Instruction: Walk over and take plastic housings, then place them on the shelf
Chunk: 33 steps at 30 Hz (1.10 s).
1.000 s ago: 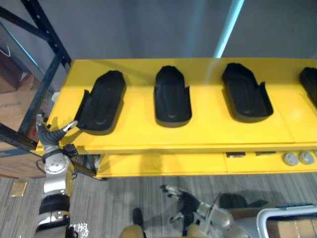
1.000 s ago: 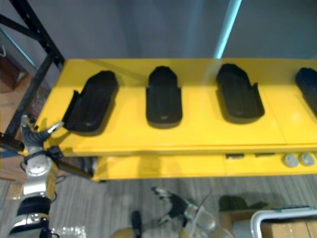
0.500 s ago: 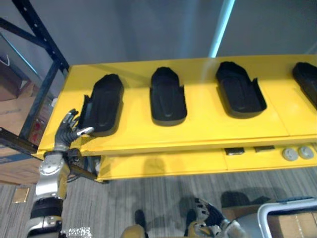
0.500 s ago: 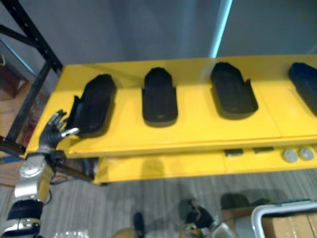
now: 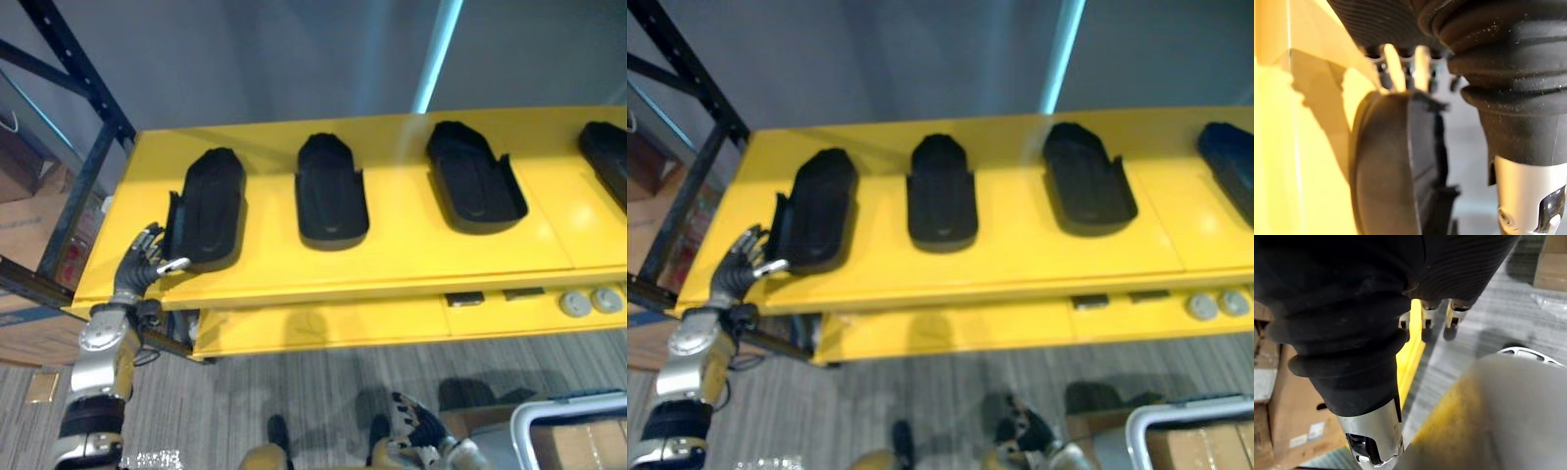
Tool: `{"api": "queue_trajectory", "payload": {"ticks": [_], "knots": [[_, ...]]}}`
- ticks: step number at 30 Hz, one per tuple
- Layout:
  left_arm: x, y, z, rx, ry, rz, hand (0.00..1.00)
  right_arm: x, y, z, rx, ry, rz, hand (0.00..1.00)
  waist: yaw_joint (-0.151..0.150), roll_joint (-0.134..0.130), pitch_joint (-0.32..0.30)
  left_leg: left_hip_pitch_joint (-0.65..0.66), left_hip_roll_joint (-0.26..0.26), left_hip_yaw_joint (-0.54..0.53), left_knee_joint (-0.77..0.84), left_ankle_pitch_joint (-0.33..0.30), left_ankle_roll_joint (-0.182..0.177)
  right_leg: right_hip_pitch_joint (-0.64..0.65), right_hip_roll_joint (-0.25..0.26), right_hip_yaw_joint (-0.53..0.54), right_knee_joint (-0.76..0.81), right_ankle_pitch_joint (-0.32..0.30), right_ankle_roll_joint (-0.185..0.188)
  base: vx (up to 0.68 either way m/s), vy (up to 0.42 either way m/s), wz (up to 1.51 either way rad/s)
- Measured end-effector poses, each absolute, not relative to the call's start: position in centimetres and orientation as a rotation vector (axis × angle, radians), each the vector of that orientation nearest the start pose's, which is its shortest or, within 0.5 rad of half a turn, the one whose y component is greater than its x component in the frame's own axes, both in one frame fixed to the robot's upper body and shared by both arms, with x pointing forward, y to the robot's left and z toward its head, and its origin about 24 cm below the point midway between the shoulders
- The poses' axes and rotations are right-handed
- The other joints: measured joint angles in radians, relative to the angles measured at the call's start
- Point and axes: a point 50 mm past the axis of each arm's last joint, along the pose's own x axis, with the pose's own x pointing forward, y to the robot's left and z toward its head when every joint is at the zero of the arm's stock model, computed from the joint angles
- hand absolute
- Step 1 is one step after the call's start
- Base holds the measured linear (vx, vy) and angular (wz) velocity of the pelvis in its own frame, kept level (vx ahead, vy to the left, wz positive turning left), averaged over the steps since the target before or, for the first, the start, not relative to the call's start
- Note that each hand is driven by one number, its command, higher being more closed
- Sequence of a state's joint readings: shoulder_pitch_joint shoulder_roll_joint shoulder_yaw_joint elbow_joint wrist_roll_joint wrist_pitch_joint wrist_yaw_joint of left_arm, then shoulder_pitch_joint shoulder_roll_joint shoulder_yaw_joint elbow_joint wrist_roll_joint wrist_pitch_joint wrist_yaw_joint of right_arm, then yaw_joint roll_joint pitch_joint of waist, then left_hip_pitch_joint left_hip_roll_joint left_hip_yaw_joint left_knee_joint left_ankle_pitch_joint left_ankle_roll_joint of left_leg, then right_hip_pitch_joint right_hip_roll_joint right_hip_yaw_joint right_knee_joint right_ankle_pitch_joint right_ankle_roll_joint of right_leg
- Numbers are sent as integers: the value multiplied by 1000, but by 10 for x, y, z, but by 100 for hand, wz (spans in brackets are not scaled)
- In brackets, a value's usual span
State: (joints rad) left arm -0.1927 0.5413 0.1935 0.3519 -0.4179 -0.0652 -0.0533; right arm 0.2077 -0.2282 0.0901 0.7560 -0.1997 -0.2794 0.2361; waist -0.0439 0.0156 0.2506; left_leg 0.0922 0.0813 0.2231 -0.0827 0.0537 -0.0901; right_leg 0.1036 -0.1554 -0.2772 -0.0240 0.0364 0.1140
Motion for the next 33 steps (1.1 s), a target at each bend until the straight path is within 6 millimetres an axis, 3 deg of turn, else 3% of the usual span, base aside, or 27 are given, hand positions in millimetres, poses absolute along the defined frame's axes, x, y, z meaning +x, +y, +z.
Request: {"api": "queue_trajectory", "payload": {"ticks": [4, 8, 11, 13, 17, 18, 21, 26, 33], "knots": [[274, 322, 91, 135, -120, 394, 0, 116, -198, -125, -304, 742, 317, 0, -1, -2, -1, 4, -1, 3, 0, -1, 0, 4, 0, 2, -6, 1, 1, -8, 3, -2], [267, 327, 118, 230, -297, 557, 0, 112, -195, -127, -286, 749, 286, 0, 1, -9, -7, 4, -2, 3, -4, -2, 0, 9, 0, 1, -15, 2, 3, 0, 0, 0], [264, 306, 146, 260, -481, 545, 0, 108, -191, -129, -272, 761, 287, 0, 5, -20, -23, 11, -6, 2, -4, -6, 2, 25, -1, -1, -30, 11, 5, 11, 7, 0], [247, 279, 164, 207, -625, 462, 0, 105, -191, -131, -260, 773, 281, 0, 2, -24, -44, 12, -7, 4, -5, -13, 0, 29, -2, 2, -36, 13, 6, 17, 9, -1], [218, 256, 152, 134, -629, 363, 0, 96, -196, -132, -258, 775, 238, 0, 3, -6, -71, 16, -6, 3, -5, -17, -4, 34, 0, 1, -38, 12, 5, 28, 4, 0], [203, 254, 140, 100, -583, 358, 100, 95, -198, -131, -258, 774, 224, 0, 5, 4, -80, 16, -5, 1, -5, -17, -4, 35, 1, -1, -38, 11, 4, 9, -4, 5], [179, 249, 116, -1, -473, 354, 100, 91, -201, -130, -253, 775, 192, 0, 16, 17, -90, 12, -6, -11, -5, -18, -2, 39, 0, -17, -38, 10, 3, -15, 1, 11], [151, 232, 77, -94, -271, 285, 100, 87, -203, -131, -230, 785, 160, 0, 42, 15, -99, 4, -8, -40, -6, -13, -5, 41, -2, -48, -28, -8, -4, -37, -1, 19], [158, 215, 57, -157, -192, 177, 100, 88, -205, -136, -218, 816, 116, 0, 54, 9, -101, -17, -12, -75, -5, 1, -2, 41, -4, -81, -24, -11, -2, -16, -1, 15]]}}
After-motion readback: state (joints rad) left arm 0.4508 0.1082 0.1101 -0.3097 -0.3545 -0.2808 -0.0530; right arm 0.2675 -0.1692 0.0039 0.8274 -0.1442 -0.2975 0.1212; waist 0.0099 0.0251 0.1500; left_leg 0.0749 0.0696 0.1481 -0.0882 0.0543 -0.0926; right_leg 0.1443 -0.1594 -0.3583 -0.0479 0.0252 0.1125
